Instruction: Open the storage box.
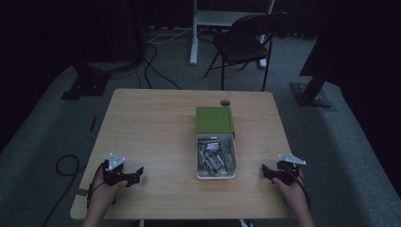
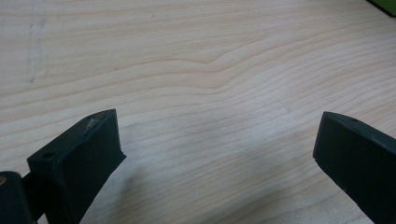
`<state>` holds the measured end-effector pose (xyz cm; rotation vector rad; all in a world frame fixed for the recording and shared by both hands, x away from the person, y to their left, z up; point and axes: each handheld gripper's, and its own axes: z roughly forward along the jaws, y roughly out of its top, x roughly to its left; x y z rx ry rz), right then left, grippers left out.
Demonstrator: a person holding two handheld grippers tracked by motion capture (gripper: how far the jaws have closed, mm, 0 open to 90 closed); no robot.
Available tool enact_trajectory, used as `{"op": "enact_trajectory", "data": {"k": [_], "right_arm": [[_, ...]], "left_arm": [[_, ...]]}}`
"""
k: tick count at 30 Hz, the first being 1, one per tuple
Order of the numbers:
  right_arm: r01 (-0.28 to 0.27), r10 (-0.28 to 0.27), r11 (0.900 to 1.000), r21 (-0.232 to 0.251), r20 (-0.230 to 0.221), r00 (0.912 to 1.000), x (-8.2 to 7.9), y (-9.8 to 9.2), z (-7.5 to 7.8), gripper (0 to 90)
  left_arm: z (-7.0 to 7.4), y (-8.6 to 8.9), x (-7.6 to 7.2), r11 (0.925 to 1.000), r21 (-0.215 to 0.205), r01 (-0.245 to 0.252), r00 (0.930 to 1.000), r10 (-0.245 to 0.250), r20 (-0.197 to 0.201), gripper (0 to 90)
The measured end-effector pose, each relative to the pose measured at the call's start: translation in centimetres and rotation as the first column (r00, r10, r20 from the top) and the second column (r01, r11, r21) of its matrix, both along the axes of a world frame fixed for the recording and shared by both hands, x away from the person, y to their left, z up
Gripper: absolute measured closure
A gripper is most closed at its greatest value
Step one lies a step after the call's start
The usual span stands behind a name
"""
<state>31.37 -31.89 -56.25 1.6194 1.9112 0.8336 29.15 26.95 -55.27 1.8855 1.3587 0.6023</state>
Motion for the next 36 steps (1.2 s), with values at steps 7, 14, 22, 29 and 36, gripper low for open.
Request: {"op": "enact_trajectory", "data": {"k": [7, 14, 22, 29, 36], "right_arm": [[0.0, 0.0, 1.0, 0.0, 0.0, 1.0, 0.0, 0.0, 0.0, 11.1], [0.0, 0.0, 1.0, 0.0, 0.0, 1.0, 0.0, 0.0, 0.0, 11.1], [0.0, 0.0, 1.0, 0.0, 0.0, 1.0, 0.0, 0.0, 0.0, 11.0], [0.001, -0.001, 1.0, 0.001, 0.0, 1.0, 0.0, 0.0, 0.0, 11.0], [0.001, -0.001, 1.0, 0.001, -0.001, 1.0, 0.1, 0.0, 0.0, 11.0]], "left_arm": [[-0.2, 1.0, 0.0, 0.9979, -0.004, -0.064, 0.996, 0.064, -0.063, 1.8], [-0.3, 1.4, 0.1, 0.9953, 0.015, -0.096, 0.99, 0.097, -0.103, 1.8], [-0.4, 1.6, 0.2, 0.9859, 0.052, -0.159, 0.9808, 0.164, -0.105, 1.8], [-0.4, 1.1, 0.3, 0.9794, 0.094, -0.179, 0.9764, 0.188, -0.106, 2.1], [-0.4, 1.1, 0.4, 0.9784, 0.094, -0.184, 0.9754, 0.194, -0.105, 2.1]]}}
